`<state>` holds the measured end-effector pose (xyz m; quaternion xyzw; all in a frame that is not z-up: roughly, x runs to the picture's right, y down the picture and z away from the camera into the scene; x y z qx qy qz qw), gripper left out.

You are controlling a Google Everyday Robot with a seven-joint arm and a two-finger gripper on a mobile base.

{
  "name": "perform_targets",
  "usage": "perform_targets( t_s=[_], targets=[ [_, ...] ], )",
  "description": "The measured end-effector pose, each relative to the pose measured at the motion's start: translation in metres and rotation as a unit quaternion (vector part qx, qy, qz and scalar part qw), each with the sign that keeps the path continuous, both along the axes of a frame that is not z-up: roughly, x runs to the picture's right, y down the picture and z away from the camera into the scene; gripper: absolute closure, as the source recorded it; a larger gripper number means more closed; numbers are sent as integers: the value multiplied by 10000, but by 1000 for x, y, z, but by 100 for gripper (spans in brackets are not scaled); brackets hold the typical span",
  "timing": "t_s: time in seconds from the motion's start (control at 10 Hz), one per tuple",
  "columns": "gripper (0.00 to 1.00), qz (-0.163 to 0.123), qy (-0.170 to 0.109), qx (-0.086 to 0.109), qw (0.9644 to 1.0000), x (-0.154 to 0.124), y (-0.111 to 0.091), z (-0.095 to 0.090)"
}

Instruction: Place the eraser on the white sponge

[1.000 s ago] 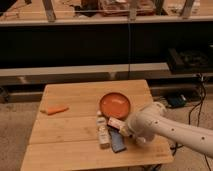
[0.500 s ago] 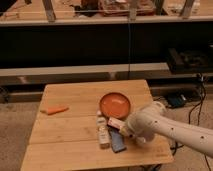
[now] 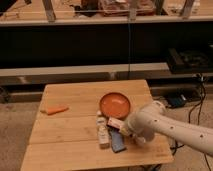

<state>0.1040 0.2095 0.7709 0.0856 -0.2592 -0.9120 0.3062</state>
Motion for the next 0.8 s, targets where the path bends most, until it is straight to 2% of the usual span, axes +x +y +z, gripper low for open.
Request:
perform_targets(
  t_s=[0.8],
  targets=[
    [76,-158,-49,-26,9999,0,0,3]
  ],
)
